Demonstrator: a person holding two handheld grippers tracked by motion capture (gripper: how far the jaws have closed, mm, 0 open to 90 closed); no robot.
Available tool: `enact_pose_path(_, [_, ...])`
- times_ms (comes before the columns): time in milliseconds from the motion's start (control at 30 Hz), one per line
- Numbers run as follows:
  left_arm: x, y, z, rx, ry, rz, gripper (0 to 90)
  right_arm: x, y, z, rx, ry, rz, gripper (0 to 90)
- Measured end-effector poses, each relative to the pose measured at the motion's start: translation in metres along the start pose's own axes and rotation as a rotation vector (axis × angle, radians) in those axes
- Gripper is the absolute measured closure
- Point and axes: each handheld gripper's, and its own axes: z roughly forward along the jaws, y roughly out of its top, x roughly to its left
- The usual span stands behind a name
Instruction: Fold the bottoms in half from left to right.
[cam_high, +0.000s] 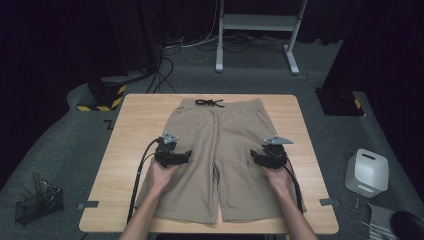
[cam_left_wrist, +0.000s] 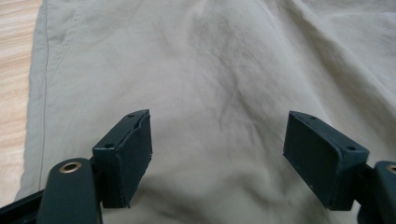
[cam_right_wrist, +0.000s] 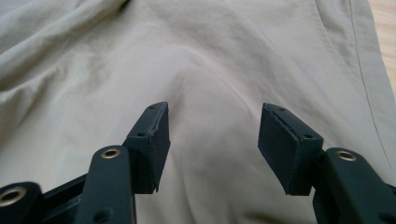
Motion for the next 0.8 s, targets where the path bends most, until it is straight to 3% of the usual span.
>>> enact_pose_path(200, [0.004,0.0,0.014,0.012,0.026,-0.024,25.0,0.005,0.007,0.017,0.017,-0.027,-0.021,42.3])
enact_pose_path(333, [0.006,-0.003,0.018,0.038,0.049,-0.01,24.9,0.006,0.006,0.027,0.034,-0.049,-0.036,42.1])
enact_pose_path(600, [0.007,-0.007,0.023,0.069,0.064,0.0,24.3,0.004,0.001,0.037,0.077,-0.049,-0.037,40.9])
enact_pose_path(667, [0.005,-0.008,0.024,0.069,0.081,0.024,24.6,0.003,0.0,0.037,0.079,-0.043,-0.035,40.6])
enact_pose_path(800, [0.005,-0.013,0.023,0.035,0.083,0.026,24.8,0.004,0.0,0.035,0.086,-0.037,-0.039,40.5])
